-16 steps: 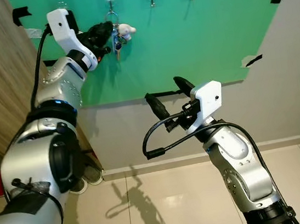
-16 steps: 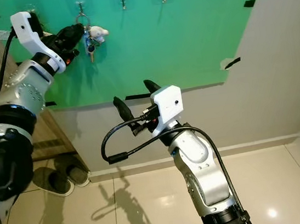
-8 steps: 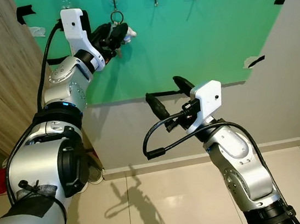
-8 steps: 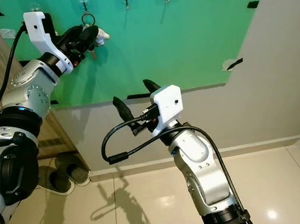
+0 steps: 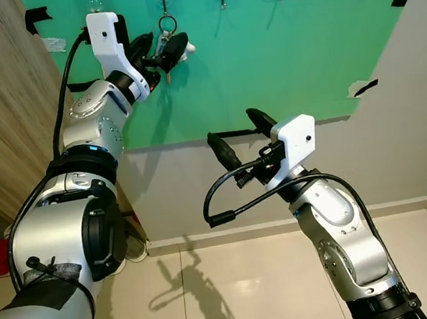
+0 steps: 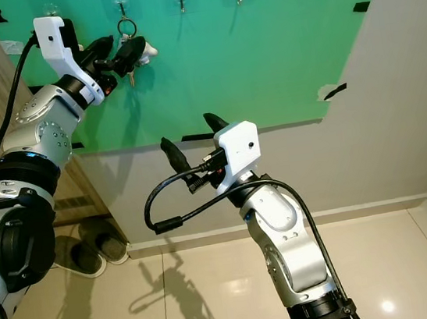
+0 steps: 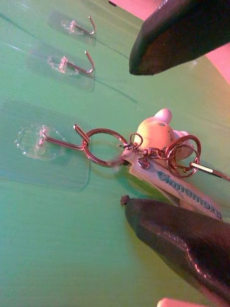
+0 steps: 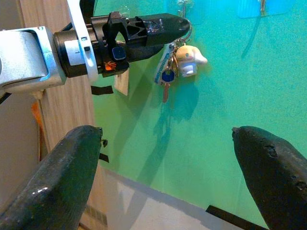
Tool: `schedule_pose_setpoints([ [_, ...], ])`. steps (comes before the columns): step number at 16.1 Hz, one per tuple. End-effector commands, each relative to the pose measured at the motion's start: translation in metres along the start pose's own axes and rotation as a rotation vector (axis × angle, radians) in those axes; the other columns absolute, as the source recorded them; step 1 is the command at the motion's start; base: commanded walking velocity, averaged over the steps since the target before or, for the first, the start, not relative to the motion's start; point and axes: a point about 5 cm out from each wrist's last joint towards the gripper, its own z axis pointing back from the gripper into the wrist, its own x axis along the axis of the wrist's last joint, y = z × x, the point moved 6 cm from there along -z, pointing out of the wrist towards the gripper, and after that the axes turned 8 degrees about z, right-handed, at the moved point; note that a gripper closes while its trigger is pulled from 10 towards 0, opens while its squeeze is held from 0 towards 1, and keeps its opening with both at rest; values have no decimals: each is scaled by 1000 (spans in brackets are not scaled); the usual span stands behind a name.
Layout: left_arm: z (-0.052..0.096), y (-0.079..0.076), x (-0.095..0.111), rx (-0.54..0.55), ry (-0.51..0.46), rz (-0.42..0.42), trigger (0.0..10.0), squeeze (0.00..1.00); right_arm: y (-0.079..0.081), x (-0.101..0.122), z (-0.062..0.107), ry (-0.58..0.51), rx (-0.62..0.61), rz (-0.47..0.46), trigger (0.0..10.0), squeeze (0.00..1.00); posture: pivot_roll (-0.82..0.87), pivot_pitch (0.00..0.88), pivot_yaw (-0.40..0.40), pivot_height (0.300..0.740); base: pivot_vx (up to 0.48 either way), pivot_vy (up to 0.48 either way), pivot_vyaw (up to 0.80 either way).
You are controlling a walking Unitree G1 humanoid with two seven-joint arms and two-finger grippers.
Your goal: Hang keys on a hook
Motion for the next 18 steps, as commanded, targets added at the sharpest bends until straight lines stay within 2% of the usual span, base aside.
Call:
schedule_pose_setpoints([
  [1,-1,-3,3,-15,-9,-19,10000,1000,0,1,-2,2,8,-6,10000,0,-146,44,-24,740,0,0,0],
  [2,-1,-3,3,-15,-9,-19,10000,1000,0,1,-2,2,8,-6,10000,0,-146,44,-24,740,0,0,0],
  [3,54,22,-65,167,64,-181,10000,1000,-30,-28,13,98,-121,13,10000,0,-21,28,-73,740,0,0,0],
  [4,156,31,-120,463,127,-330,10000,1000,-67,-62,39,217,-292,37,10000,0,-13,32,-77,740,0,0,0],
  [5,184,28,-133,534,157,-329,10000,1000,-75,-69,47,246,-336,32,10000,0,-5,34,-78,740,0,0,0],
  [6,185,28,-135,534,162,-325,10000,1000,-75,-70,47,247,-335,31,10000,0,-3,34,-78,740,0,0,0],
  [8,174,30,-127,515,123,-279,10000,1000,-69,-69,40,239,-314,30,10000,0,-3,33,-74,740,0,0,0],
  [9,173,31,-126,518,117,-266,10000,0,-68,-69,38,235,-312,28,10000,0,-4,33,-73,740,0,0,0],
  [11,190,20,-115,618,104,-314,10000,0,-70,-65,38,211,-323,45,10000,0,-16,33,-63,740,0,0,0],
  [12,201,20,-111,673,103,-369,10000,0,-73,-65,41,203,-346,49,10000,0,-18,32,-60,740,0,0,0],
  [13,205,23,-110,699,101,-381,10000,0,-75,-65,44,204,-362,48,10000,0,-20,32,-59,740,0,0,0],
  [15,208,30,-113,724,130,-412,10000,0,-78,-75,51,238,-396,30,10000,0,-23,29,-55,740,0,0,0],
  [18,205,29,-123,733,179,-396,10000,0,-74,-89,47,285,-360,-21,10000,0,-30,24,-45,740,0,300,-508],
])
